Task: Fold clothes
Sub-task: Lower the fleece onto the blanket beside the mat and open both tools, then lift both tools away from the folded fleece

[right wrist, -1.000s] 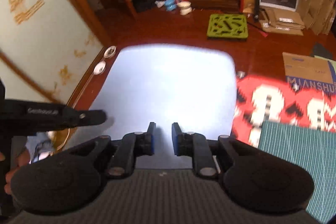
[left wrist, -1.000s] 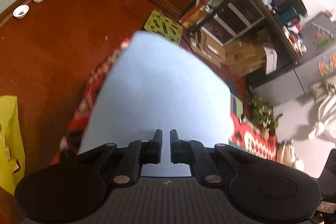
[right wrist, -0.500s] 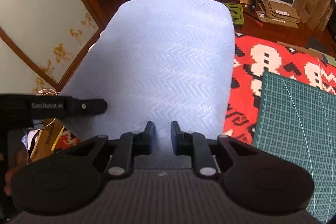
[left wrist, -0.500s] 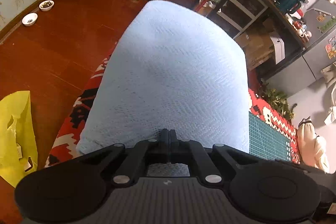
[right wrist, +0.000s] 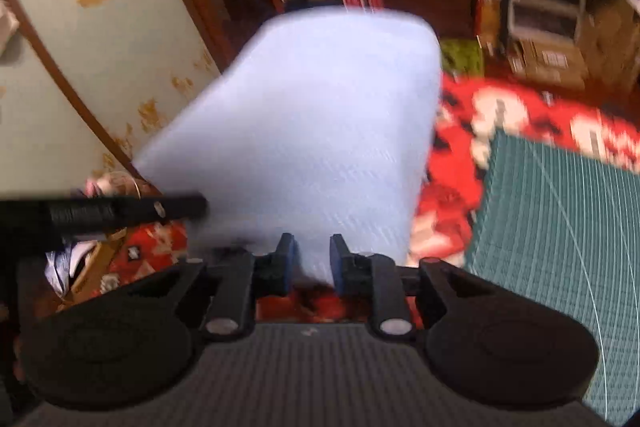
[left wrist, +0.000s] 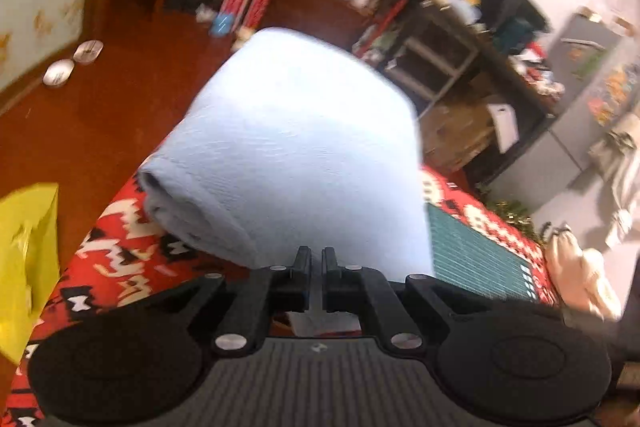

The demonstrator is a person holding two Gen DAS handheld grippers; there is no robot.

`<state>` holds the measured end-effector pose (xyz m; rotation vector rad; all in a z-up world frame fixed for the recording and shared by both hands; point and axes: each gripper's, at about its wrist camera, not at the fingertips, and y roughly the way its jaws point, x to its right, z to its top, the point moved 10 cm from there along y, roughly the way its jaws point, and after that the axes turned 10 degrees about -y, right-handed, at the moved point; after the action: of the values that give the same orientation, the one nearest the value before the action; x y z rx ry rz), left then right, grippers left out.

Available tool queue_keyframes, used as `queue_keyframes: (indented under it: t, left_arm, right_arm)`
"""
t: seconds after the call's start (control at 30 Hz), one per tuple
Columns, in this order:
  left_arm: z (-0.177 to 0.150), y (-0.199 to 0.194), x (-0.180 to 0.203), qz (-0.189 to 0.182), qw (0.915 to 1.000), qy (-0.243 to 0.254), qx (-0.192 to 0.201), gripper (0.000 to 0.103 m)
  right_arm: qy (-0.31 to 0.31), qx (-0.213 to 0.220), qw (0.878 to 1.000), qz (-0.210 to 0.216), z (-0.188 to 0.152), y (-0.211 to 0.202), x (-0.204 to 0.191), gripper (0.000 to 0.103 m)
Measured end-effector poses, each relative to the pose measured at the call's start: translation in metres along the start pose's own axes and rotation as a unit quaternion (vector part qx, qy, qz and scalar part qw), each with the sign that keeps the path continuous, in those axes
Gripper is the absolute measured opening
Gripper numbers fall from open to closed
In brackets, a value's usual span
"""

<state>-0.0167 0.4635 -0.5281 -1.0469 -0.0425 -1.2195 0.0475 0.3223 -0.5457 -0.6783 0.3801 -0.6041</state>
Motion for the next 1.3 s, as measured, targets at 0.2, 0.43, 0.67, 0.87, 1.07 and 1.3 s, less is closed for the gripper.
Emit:
queue_keyframes:
  t: [0.2,0.43,0.67,0.87,1.07,1.3]
  left_arm:
    - [-0.031,-0.003,0.002,-0.004,0.9982,0.055,0.026,0.004]
    - [-0.08,-0.069,0.003,-0.01,0.9957,0.07,0.06,0.004]
    - [-0.128,-0.159,0.023,0.014,0.9967,0.072,0.035,0.048]
    - [-0.152,-0.209,0.034,0.014,0.9953,0.075,0.059,0.091]
    - [-0.155,-0.251,0.039,0.0,0.9926,0.06,0.106,0.102]
    - [-0.154,-0.277,0.045,0.019,0.9902,0.073,0.118,0.103]
  right_arm:
    - [-0.049,-0.002,0.999,-0.001,-0.022,0.016,-0.025,0.02]
    - [-0.014,0.058,0.998,0.0,-0.066,-0.064,-0.04,0.022]
    - [-0.012,0.05,0.998,-0.041,-0.092,-0.173,-0.055,0.035]
    - [0.001,0.061,0.997,-0.055,-0.106,-0.239,-0.072,0.058]
    - [-0.005,0.072,0.996,-0.06,-0.112,-0.276,-0.093,0.086]
    - [-0.009,0.091,0.993,-0.075,-0.109,-0.311,-0.107,0.103]
